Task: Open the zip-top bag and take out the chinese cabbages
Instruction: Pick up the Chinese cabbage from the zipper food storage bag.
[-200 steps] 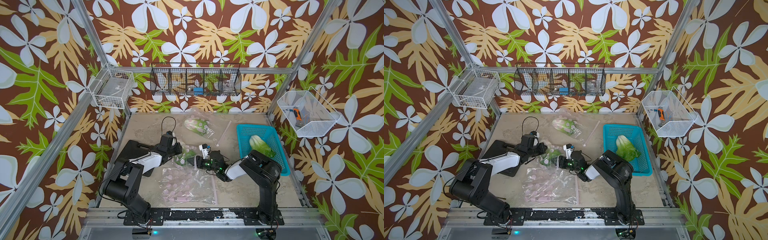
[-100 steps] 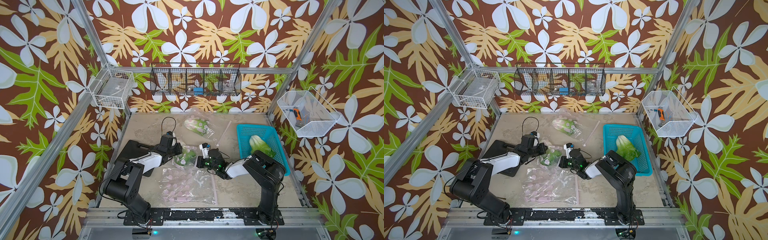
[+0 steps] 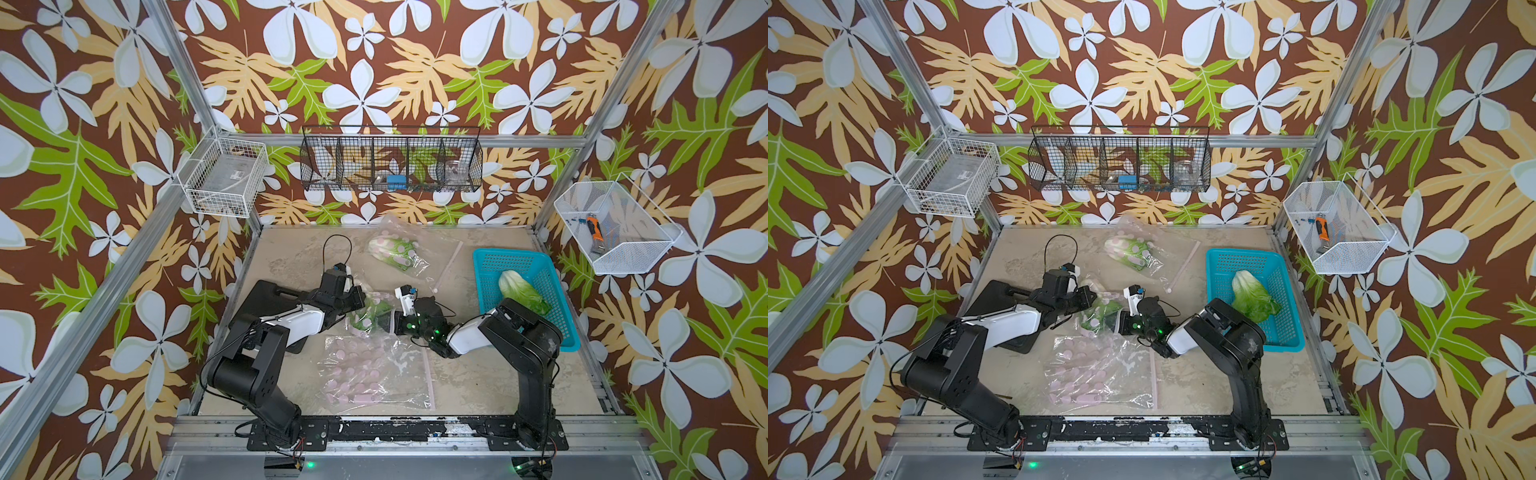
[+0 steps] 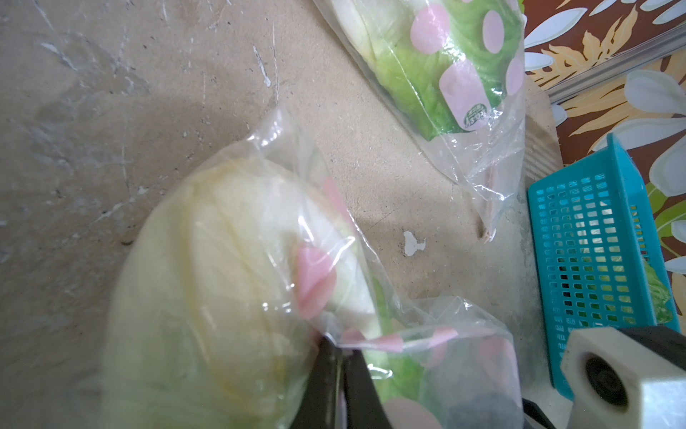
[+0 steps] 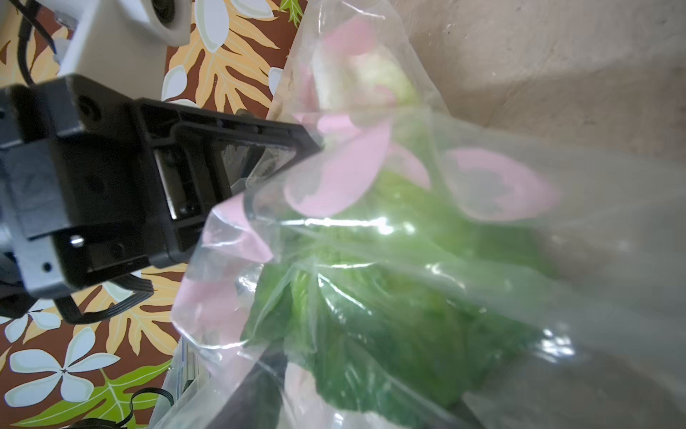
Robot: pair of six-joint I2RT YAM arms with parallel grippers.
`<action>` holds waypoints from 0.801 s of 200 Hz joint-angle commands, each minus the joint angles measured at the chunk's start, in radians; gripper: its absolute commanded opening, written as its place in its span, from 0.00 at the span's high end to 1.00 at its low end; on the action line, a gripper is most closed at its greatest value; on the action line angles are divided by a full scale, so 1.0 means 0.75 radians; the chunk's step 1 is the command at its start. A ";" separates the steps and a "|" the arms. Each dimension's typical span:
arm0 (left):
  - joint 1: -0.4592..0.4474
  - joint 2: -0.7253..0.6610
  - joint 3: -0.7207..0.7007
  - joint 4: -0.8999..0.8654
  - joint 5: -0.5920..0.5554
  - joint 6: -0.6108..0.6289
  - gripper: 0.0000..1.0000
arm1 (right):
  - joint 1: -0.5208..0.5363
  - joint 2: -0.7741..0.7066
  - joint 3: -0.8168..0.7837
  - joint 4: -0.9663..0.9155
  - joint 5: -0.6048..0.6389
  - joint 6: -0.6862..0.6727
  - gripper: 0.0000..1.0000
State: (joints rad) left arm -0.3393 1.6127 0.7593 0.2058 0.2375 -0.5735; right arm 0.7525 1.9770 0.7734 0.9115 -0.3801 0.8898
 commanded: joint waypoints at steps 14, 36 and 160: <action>-0.002 0.018 -0.014 -0.236 0.071 -0.006 0.91 | 0.002 0.012 0.024 0.065 -0.013 -0.018 0.45; -0.002 0.024 -0.022 -0.214 0.095 -0.018 0.92 | 0.003 0.058 0.039 0.168 -0.060 0.034 0.49; -0.002 0.010 -0.020 -0.239 0.101 -0.001 0.90 | 0.013 0.052 0.040 -0.012 -0.101 0.106 0.32</action>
State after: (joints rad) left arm -0.3382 1.6196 0.7570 0.2169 0.2699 -0.5808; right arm 0.7616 2.0331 0.8207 0.9096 -0.4248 0.9192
